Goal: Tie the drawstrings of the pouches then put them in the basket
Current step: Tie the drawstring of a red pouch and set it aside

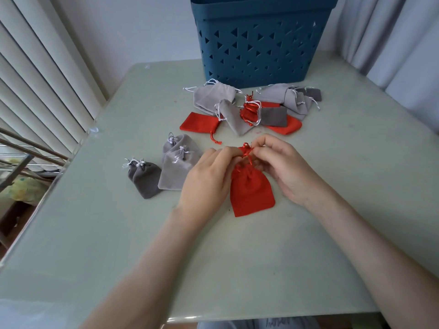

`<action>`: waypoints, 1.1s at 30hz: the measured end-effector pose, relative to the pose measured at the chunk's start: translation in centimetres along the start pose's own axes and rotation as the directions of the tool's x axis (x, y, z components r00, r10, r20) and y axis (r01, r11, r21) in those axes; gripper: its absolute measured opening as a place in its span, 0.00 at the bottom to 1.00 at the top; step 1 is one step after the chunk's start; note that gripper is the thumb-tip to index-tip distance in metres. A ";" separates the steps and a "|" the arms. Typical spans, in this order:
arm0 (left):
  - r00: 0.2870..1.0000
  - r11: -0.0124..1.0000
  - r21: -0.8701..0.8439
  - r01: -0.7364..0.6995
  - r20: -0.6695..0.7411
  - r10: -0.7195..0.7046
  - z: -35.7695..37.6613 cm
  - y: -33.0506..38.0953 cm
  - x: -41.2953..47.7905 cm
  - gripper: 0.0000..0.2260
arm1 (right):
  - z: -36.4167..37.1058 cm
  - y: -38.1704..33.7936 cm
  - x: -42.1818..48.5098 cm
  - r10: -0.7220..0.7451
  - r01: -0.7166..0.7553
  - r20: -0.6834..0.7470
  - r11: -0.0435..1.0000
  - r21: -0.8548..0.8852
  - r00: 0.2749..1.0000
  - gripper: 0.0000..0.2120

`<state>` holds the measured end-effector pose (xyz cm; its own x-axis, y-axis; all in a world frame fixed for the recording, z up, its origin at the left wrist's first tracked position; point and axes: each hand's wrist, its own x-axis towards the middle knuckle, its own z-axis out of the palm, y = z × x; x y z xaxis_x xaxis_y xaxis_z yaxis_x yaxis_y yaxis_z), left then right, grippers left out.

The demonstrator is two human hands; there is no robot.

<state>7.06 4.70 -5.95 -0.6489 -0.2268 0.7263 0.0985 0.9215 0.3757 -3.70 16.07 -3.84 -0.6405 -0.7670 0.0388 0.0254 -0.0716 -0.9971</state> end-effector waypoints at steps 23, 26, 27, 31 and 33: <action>1.000 0.998 -0.059 0.018 -0.012 -0.018 -0.3 0.5 -0.1 0.07 | -0.5 0.5 0.0 0.029 -0.031 0.145 0.999 0.008 0.989 0.12; 0.999 0.996 -0.067 0.053 -0.008 -0.053 -0.4 0.4 0.0 0.09 | -0.9 0.2 0.1 -0.015 0.016 0.070 1.000 -0.007 0.997 0.14; 0.998 0.995 -0.072 0.065 -0.006 -0.066 -0.5 0.3 0.0 0.09 | -1.0 0.2 0.1 -0.016 0.015 0.069 1.000 0.013 0.998 0.14; 0.994 0.989 -0.098 0.113 0.019 -0.111 -0.5 0.1 0.0 0.10 | -0.9 -0.1 0.1 -0.026 0.018 0.075 0.994 0.105 0.997 0.14; 0.985 0.979 -0.109 0.170 0.035 -0.167 -0.6 0.1 0.1 0.09 | -0.9 -0.7 0.0 -0.045 0.024 0.065 0.955 0.295 0.997 0.12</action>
<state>7.47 4.58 -5.52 -0.6825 -0.3662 0.6325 0.0683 0.8296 0.5541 -4.40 16.69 -3.19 -0.5896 -0.8029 0.0877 0.2359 -0.2750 -0.9321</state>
